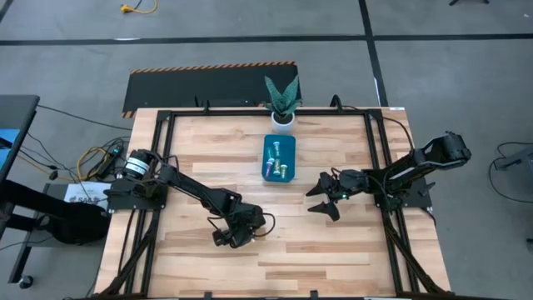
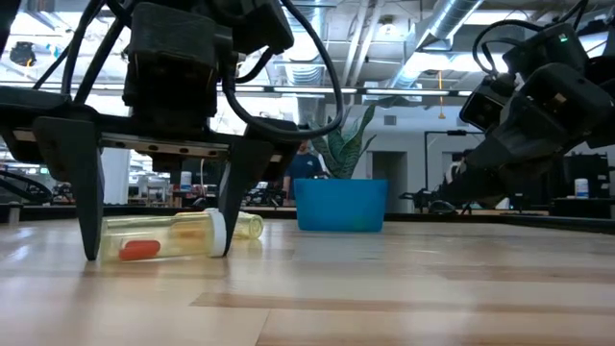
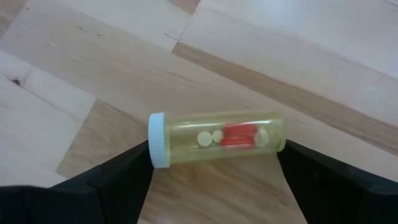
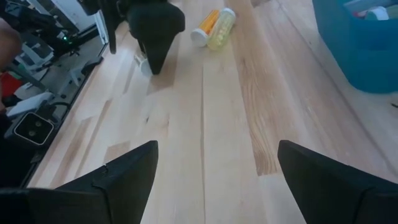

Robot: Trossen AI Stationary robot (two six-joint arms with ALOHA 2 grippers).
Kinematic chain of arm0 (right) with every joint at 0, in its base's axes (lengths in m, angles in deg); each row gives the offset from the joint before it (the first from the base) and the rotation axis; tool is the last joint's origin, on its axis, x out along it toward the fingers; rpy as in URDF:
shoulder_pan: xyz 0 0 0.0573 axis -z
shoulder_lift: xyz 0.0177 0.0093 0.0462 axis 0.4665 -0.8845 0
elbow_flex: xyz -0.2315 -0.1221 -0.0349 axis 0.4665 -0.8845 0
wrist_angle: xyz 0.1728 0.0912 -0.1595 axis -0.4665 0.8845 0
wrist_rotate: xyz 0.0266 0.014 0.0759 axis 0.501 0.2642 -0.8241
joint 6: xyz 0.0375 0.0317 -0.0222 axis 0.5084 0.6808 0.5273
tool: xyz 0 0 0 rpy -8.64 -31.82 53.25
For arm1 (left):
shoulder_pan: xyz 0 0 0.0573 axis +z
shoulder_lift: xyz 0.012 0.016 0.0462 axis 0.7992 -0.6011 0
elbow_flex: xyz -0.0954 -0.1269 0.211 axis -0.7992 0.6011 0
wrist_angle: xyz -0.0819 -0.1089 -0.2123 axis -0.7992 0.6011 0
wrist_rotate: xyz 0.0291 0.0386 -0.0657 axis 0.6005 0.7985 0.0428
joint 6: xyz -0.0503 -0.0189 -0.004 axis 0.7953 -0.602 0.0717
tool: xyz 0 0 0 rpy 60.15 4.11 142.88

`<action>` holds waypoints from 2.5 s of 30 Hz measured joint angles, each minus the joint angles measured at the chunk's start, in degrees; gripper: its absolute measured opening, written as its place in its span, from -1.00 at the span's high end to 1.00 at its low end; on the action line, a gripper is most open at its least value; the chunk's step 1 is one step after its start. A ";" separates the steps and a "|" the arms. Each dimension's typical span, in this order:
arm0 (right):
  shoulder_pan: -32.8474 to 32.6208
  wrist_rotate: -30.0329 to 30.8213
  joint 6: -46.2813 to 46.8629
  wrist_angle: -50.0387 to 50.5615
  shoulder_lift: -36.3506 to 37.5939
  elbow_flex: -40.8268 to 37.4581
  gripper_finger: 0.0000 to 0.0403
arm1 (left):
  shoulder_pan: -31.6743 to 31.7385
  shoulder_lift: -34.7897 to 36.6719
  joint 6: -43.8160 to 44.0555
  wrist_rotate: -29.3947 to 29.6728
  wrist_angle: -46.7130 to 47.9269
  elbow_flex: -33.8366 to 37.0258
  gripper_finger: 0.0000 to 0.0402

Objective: Pick and place pill bottles into a basket
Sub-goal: Put the bottom yellow pill bottle into the bin

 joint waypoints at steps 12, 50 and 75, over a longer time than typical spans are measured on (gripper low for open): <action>0.00 0.00 0.00 -0.02 0.00 0.00 -0.62 | -0.13 -0.16 0.14 -2.90 -1.68 0.07 -0.64; -0.03 -0.02 -0.20 -0.03 0.00 0.00 -0.62 | 0.00 -0.09 4.25 -0.84 2.14 -5.22 -0.36; -0.07 -0.26 -0.04 0.08 0.00 0.00 -0.62 | 16.05 -0.03 9.31 27.75 26.93 -36.10 -0.47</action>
